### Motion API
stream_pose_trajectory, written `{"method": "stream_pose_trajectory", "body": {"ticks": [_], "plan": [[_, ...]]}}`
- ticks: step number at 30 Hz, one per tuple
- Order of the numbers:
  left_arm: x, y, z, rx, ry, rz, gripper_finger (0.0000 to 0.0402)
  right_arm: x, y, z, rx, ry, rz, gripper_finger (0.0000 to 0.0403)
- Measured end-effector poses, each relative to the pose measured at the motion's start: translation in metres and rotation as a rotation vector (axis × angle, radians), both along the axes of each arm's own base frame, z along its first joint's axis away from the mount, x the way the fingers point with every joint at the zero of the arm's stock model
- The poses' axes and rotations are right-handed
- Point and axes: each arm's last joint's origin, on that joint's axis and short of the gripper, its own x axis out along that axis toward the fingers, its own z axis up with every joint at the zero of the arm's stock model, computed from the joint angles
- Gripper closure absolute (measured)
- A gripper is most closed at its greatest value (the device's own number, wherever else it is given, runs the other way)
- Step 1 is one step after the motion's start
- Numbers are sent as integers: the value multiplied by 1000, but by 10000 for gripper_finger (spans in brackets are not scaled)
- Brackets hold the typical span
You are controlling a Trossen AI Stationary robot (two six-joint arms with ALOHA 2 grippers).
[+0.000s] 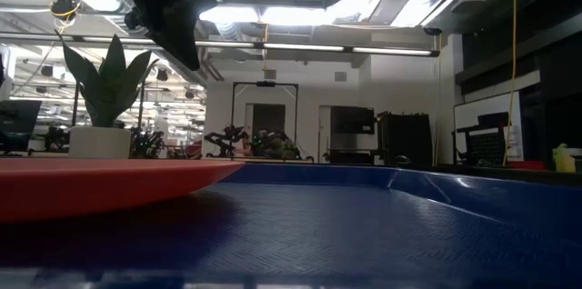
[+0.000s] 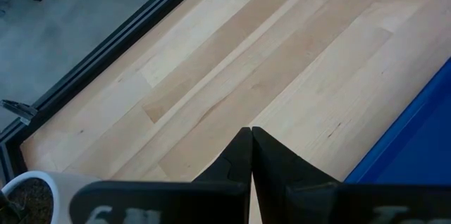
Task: Pick and place plate/cup/fork/spoon on tray
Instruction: Put the blue cup on the blue serving tray to the top left of the pink plate
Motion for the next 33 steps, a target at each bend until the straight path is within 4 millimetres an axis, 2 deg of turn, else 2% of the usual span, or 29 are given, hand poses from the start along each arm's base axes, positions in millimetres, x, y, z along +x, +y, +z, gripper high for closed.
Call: {"method": "stream_pose_trajectory", "body": {"ticks": [4, 8, 16, 19, 23, 25, 30, 33], "plan": [[0, 0, 0, 0, 0, 0, 401, -1, -11, -6, -107, -24, -211, 184], [0, 0, 0, 0, 0, 0, 401, -2, -13, -8, -47, 22, -314, 184], [0, 0, 0, 0, 0, 0, 401, -7, -6, -10, 141, 260, -193, 186], [0, 0, 0, 0, 0, 0, 401, -11, -5, -12, 133, 298, -158, 188], [0, 0, 0, 0, 0, 0, 401, -23, -4, -17, 37, 350, -93, 193], [0, 0, 0, 0, 0, 0, 401, -28, -3, -16, 10, 350, -71, 194], [0, 0, 0, 0, 0, 0, 401, -32, 5, 12, 4, 179, -99, 195], [0, 0, 0, 0, 0, 0, 401, -34, 7, 21, 6, 143, -87, 195]]}}
